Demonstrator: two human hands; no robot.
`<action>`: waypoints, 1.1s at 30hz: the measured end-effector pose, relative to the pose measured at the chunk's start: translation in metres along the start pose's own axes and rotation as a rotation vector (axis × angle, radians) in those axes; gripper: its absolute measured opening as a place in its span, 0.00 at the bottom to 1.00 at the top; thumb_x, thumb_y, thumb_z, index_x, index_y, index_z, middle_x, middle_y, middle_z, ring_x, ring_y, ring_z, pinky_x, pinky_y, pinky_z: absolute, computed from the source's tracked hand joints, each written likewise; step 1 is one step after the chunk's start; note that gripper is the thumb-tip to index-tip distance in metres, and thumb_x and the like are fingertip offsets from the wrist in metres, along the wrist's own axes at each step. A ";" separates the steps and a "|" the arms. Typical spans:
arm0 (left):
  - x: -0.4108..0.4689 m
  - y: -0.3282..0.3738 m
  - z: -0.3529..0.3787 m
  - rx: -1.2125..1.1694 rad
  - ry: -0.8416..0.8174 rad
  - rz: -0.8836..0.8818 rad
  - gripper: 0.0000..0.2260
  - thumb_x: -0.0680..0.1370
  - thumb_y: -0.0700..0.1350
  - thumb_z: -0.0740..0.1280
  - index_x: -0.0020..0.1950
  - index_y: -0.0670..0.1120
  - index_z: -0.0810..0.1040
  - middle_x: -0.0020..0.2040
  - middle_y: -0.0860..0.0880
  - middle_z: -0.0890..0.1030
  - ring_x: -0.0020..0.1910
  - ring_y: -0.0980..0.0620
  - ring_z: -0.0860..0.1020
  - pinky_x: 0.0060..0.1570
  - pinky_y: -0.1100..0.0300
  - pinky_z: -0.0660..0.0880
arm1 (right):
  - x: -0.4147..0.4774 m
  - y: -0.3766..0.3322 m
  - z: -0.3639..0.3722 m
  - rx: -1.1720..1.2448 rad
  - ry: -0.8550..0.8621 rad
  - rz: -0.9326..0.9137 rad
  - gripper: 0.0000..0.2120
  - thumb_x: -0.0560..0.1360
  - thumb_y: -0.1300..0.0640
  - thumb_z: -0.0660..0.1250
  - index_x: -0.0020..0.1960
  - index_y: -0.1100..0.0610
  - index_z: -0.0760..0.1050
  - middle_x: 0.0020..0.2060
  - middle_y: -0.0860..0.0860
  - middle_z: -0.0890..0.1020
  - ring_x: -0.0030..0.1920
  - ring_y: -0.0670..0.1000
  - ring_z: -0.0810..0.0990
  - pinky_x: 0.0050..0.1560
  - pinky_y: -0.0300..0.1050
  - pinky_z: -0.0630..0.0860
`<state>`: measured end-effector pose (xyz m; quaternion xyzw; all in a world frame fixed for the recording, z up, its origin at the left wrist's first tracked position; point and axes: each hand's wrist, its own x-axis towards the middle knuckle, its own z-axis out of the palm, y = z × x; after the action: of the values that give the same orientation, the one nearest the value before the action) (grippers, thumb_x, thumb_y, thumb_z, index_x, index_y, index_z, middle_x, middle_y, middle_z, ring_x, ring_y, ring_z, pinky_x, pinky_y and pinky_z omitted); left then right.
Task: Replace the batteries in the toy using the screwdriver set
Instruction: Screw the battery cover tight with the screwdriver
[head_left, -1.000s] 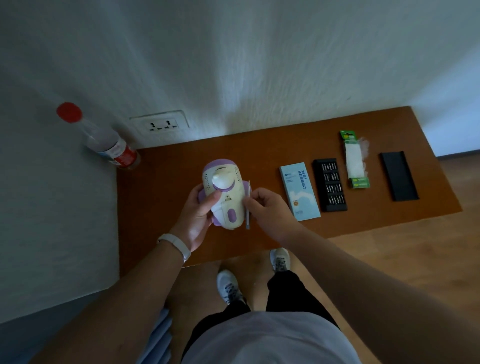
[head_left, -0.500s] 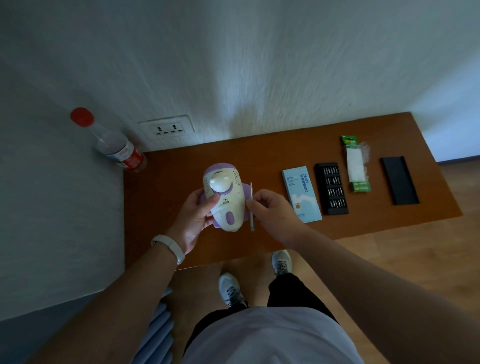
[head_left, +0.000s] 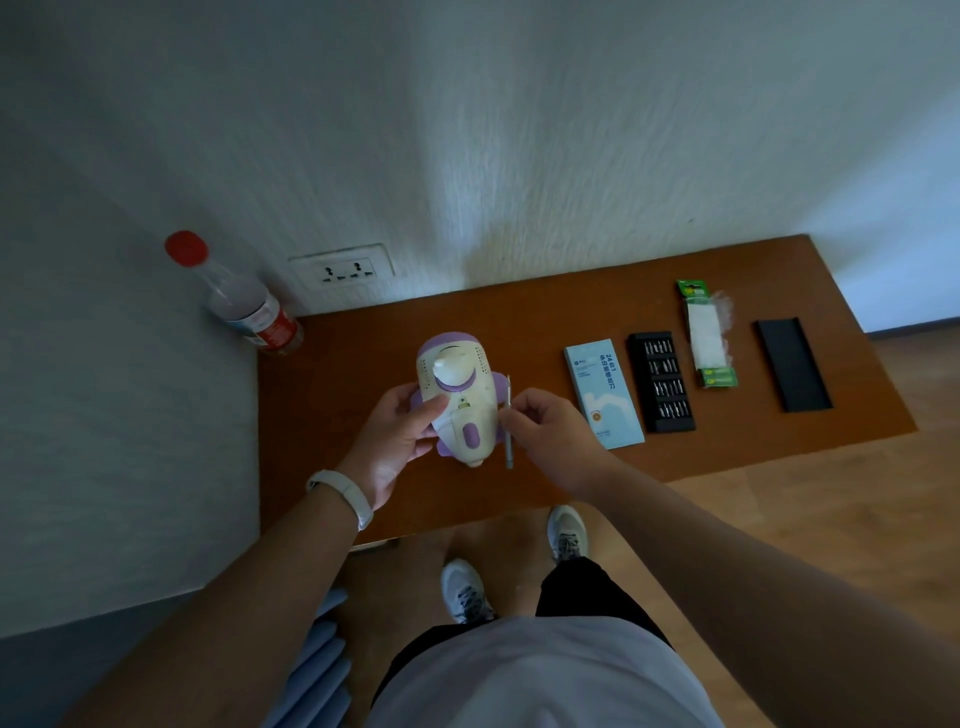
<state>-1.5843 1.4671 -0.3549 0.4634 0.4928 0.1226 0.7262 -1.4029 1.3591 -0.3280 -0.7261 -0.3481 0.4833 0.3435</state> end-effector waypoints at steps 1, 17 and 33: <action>-0.001 0.001 -0.001 0.014 0.012 -0.002 0.33 0.69 0.60 0.75 0.71 0.51 0.71 0.61 0.49 0.83 0.60 0.48 0.82 0.65 0.44 0.73 | -0.001 -0.001 0.000 0.002 -0.001 -0.001 0.11 0.80 0.50 0.63 0.48 0.58 0.76 0.35 0.51 0.75 0.33 0.46 0.71 0.33 0.39 0.70; -0.060 0.027 0.011 0.403 0.508 0.280 0.08 0.80 0.47 0.67 0.60 0.53 0.76 0.54 0.55 0.77 0.54 0.55 0.76 0.46 0.64 0.71 | -0.035 -0.037 -0.004 0.014 0.011 -0.084 0.09 0.80 0.51 0.65 0.44 0.55 0.75 0.33 0.50 0.77 0.33 0.46 0.74 0.36 0.41 0.71; -0.094 0.050 0.058 0.430 -0.021 0.588 0.03 0.77 0.48 0.70 0.48 0.57 0.79 0.42 0.52 0.84 0.43 0.55 0.81 0.43 0.62 0.80 | -0.080 -0.074 -0.013 0.152 0.120 -0.205 0.07 0.78 0.57 0.68 0.43 0.59 0.76 0.32 0.53 0.82 0.33 0.47 0.80 0.39 0.41 0.78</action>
<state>-1.5683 1.4025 -0.2534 0.7286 0.3456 0.2150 0.5508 -1.4269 1.3288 -0.2255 -0.6862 -0.3615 0.4263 0.4654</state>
